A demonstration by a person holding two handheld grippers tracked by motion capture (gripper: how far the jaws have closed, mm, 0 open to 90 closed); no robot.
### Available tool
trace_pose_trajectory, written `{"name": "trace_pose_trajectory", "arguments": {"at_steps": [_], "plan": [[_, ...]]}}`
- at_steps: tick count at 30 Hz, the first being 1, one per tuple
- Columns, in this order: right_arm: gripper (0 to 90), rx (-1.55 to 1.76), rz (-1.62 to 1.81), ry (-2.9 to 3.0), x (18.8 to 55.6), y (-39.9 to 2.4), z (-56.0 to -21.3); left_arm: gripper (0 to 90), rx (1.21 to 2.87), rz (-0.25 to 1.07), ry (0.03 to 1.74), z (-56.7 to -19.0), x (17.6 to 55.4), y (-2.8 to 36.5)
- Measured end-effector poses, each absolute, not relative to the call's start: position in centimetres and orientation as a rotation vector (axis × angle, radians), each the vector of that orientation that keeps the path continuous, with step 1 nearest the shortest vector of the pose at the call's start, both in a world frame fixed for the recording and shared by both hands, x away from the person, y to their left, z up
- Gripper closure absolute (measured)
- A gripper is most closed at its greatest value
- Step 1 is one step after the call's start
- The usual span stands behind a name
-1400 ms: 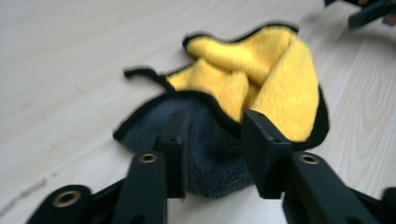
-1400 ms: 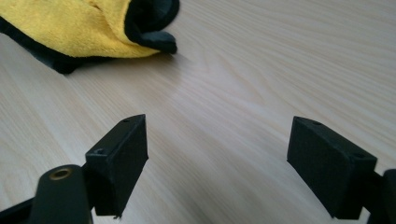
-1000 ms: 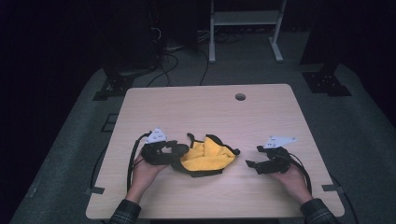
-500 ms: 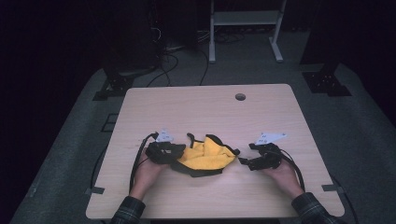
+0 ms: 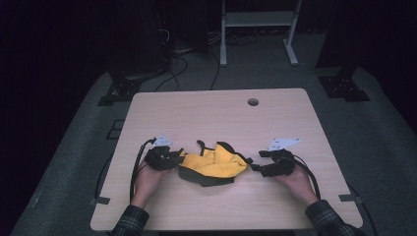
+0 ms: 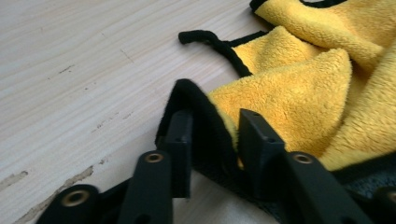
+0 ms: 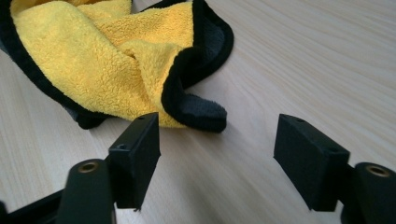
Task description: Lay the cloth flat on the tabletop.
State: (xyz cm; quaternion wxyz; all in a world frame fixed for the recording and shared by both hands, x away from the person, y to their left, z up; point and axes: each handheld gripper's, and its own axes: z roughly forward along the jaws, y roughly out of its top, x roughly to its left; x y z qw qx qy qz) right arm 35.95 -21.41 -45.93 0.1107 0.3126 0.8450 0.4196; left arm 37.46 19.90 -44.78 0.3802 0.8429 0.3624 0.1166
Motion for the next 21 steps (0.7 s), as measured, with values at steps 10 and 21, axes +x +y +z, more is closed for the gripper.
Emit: {"name": "trace_pose_trajectory", "arguments": {"at_steps": [10,21], "plan": [[57.8,0.819,1.223,2.601,36.5,-19.6,-46.8,81.8,2.115,0.338,0.943,-44.4,37.3,21.2],[65.3,0.904,1.274,2.596,36.9,-20.4,-46.6,84.3,2.055,0.406,1.015,-43.8,37.3,23.9]]}}
